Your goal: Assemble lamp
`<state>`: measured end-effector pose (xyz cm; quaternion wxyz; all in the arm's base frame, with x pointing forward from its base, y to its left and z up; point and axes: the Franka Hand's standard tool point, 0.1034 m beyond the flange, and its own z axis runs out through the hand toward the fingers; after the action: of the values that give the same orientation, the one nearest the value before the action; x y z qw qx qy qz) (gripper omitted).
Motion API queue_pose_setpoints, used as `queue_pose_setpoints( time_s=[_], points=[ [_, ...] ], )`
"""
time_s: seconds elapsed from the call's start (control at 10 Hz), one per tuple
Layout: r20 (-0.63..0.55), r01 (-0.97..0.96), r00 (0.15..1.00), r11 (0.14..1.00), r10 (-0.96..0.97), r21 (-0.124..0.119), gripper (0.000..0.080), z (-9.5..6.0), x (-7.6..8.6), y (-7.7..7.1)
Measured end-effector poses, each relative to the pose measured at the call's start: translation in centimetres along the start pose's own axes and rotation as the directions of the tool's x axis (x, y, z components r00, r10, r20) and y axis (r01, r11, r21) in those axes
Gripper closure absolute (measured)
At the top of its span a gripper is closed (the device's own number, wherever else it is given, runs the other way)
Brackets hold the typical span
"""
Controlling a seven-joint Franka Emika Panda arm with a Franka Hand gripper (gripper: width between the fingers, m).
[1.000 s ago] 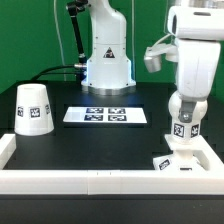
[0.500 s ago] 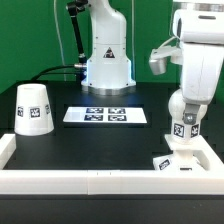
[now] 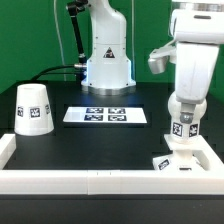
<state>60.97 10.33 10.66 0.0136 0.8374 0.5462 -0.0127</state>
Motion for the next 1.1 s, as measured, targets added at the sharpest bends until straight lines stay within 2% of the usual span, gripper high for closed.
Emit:
queue_pose_setpoints(
  time_s=[0.3,0.5,0.6,1.0,1.1],
  points=[
    [-0.006,-0.298,0.955,0.955,0.298,-0.004,0.0223,-0.05,0.35,-0.11],
    [-0.029,-0.406,0.914,0.914,0.406,-0.016,0.0223,-0.08,0.51,-0.17],
    [-0.033,-0.459,0.888,0.888,0.458,-0.014,0.0223,-0.11,0.51,-0.18],
    [-0.036,-0.646,0.763,0.764,0.645,-0.006,0.0222,-0.14,0.54,-0.16],
    [-0.036,-0.715,0.698,0.699,0.715,-0.002,0.0222,-0.14,0.54,-0.15]
  ],
)
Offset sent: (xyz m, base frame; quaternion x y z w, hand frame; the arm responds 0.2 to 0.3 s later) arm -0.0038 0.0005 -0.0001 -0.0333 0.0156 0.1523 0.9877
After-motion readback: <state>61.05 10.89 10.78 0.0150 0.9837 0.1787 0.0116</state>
